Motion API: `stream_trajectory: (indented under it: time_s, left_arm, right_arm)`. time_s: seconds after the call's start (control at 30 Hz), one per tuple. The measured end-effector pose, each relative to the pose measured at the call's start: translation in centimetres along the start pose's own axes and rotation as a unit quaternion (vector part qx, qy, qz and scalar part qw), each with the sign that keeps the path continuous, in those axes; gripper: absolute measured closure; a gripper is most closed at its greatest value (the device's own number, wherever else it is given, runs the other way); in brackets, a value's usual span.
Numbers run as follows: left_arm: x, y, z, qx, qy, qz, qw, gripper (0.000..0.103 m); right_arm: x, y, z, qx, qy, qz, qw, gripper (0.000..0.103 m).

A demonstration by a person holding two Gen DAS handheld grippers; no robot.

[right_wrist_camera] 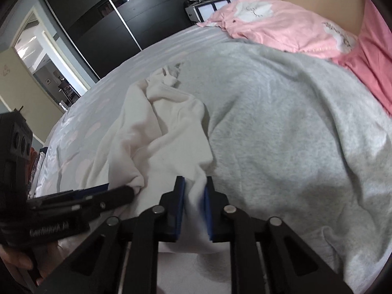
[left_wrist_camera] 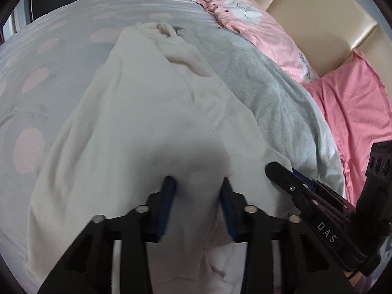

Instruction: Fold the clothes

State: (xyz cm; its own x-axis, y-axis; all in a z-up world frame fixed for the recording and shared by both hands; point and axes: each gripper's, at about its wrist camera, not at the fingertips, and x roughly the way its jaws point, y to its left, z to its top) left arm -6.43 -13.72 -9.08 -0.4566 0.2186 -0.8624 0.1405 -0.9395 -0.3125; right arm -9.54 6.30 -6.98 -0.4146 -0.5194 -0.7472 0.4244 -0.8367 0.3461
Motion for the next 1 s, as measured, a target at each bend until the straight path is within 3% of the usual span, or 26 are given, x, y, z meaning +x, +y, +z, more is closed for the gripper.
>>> stream_trajectory:
  time_s: [0.03, 0.1, 0.23, 0.3, 0.33, 0.43, 0.5, 0.53, 0.63, 0.77, 0.83, 0.9, 1.0]
  left_arm:
    - [-0.8, 0.4, 0.1, -0.001, -0.01, 0.0, 1.0, 0.087]
    - [-2.7, 1.2, 0.4, -0.005, -0.031, 0.003, 0.9995, 0.093]
    - [-8.4, 4.1, 1.2, -0.025, -0.093, 0.037, 0.9946, 0.094]
    - [-11.2, 6.0, 1.5, -0.043, -0.107, 0.036, 0.9927, 0.094]
    - [-12.4, 6.6, 1.4, -0.048, -0.114, 0.037, 0.9917, 0.101]
    - [-17.3, 7.5, 0.7, -0.034, -0.177, 0.094, 0.9791, 0.103]
    - [-20.3, 8.6, -0.1, -0.04, -0.197, 0.095, 0.9749, 0.103]
    - [-21.3, 9.1, -0.4, -0.044, -0.198, 0.095, 0.9747, 0.103]
    - [-22.1, 9.8, -1.4, -0.047, -0.159, 0.068, 0.9838, 0.103]
    - [-21.1, 8.3, -3.5, -0.022, -0.118, 0.04, 0.9919, 0.099]
    - [-20.2, 7.2, -4.4, -0.011, -0.1, 0.025, 0.9946, 0.082]
    - [-19.2, 6.2, -5.2, 0.001, -0.082, 0.012, 0.9966, 0.072]
    - [-17.7, 4.8, -5.7, 0.022, -0.059, 0.005, 0.998, 0.072]
  right_arm:
    - [-0.2, 0.1, 0.0, -0.002, -0.003, -0.001, 1.0, 0.091]
    - [-0.6, 0.4, 0.0, -0.005, -0.011, -0.005, 1.0, 0.092]
    - [-2.1, 0.9, -0.2, -0.014, -0.029, -0.026, 0.999, 0.093]
    - [-2.9, 1.1, -0.1, -0.009, -0.039, -0.028, 0.999, 0.093]
    - [-3.4, 1.4, -0.2, -0.011, -0.045, -0.025, 0.999, 0.093]
    - [-5.1, 3.2, -0.5, -0.043, -0.063, -0.058, 0.995, 0.094]
    - [-6.3, 3.8, -0.8, -0.036, -0.061, -0.026, 0.997, 0.094]
    - [-6.8, 4.1, -1.0, -0.031, -0.059, -0.004, 0.998, 0.094]
    - [-7.7, 6.3, -2.0, -0.051, -0.057, 0.009, 0.997, 0.094]
    - [-8.0, 10.5, -4.4, -0.082, -0.04, 0.053, 0.994, 0.094]
    - [-7.8, 12.6, -5.9, -0.102, -0.03, 0.069, 0.992, 0.095]
    - [-7.6, 14.8, -7.4, -0.122, -0.02, 0.085, 0.989, 0.095]
    - [-6.7, 17.2, -9.6, -0.146, 0.007, 0.101, 0.984, 0.095]
